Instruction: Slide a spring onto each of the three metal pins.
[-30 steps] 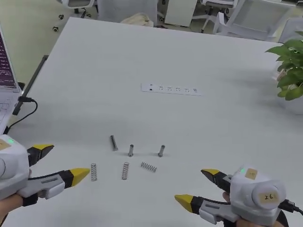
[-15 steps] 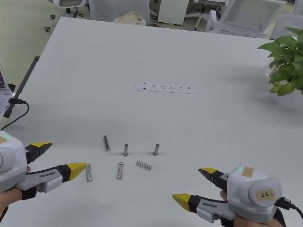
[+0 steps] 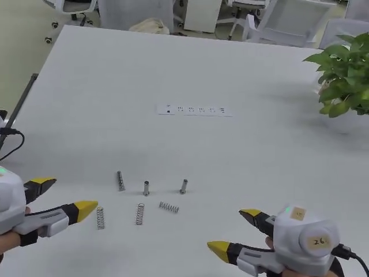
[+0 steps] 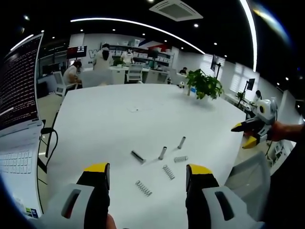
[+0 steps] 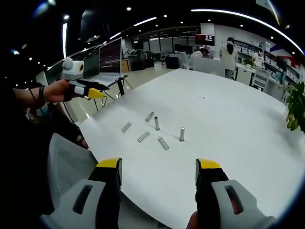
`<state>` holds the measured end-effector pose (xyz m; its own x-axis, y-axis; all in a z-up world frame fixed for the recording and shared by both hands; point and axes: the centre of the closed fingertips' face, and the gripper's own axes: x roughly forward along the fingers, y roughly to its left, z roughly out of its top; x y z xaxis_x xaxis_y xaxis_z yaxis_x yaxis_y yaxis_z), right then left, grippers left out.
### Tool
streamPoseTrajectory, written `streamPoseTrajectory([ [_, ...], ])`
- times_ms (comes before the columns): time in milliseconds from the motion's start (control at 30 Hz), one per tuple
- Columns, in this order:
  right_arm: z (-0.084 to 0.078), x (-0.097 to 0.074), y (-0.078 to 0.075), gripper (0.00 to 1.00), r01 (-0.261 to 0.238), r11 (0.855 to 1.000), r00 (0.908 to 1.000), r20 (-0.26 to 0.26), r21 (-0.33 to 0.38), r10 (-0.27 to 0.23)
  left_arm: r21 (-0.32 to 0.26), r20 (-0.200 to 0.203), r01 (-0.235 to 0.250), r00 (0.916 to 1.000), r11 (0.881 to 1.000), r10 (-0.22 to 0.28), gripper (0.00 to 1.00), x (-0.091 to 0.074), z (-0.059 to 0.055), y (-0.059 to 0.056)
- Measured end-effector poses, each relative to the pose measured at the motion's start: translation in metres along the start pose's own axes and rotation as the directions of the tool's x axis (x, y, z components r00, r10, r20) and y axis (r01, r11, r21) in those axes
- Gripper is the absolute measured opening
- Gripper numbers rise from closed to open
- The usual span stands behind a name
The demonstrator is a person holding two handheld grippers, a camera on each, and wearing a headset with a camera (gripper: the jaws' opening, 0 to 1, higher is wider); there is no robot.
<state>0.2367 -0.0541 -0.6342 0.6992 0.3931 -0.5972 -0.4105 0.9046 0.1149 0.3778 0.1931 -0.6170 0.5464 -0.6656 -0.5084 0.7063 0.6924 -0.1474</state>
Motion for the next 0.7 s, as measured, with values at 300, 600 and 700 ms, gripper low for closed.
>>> streamPoseTrajectory([
  [300,-0.003,0.002,-0.002,0.61,0.002,1.0,1.0,-0.004,0.009,-0.002,0.006,-0.013,0.003,0.9999,1.0,-0.003,0.6,0.014,-0.001,0.007],
  [600,-0.005,0.005,0.0,0.61,-0.004,1.0,0.9999,-0.015,0.013,0.005,0.007,-0.028,0.013,0.9995,1.0,-0.013,0.59,0.033,-0.003,0.012],
  [700,-0.005,0.006,0.001,0.61,-0.006,1.0,0.9999,-0.015,0.013,0.007,-0.003,-0.031,0.013,0.9994,1.0,-0.013,0.59,0.039,-0.004,0.014],
])
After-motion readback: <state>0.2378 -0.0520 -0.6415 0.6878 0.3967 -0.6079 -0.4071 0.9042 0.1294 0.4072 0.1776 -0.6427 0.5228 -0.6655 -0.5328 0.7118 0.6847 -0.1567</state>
